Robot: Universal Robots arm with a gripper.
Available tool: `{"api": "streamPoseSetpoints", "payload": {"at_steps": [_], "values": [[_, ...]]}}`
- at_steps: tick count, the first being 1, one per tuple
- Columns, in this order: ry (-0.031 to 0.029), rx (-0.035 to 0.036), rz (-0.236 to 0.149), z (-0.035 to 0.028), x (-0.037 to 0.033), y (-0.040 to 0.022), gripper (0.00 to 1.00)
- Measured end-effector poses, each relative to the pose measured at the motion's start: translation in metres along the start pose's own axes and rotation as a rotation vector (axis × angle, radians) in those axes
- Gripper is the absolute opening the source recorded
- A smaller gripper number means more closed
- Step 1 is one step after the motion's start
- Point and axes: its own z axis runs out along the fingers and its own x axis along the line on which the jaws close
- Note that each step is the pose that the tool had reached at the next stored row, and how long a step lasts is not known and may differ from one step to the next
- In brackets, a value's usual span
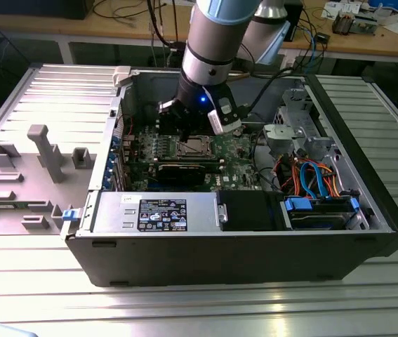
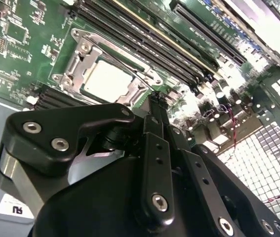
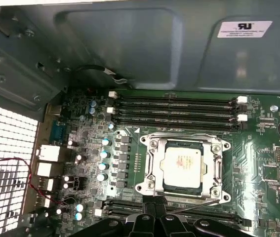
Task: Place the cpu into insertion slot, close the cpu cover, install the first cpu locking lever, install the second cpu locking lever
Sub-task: 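Install the second cpu locking lever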
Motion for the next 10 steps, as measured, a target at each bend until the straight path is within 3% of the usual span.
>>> {"api": "streamPoseSetpoints", "payload": {"at_steps": [4, 6, 10], "values": [[0.0014, -0.0008, 0.006, 0.0052, -0.0029, -0.0022, 0.11], [0.0069, -0.0018, 0.009, 0.0065, -0.0028, -0.0079, 0.11], [0.0143, -0.0028, 0.012, 0.0103, -0.0016, -0.0095, 0.11]]}}
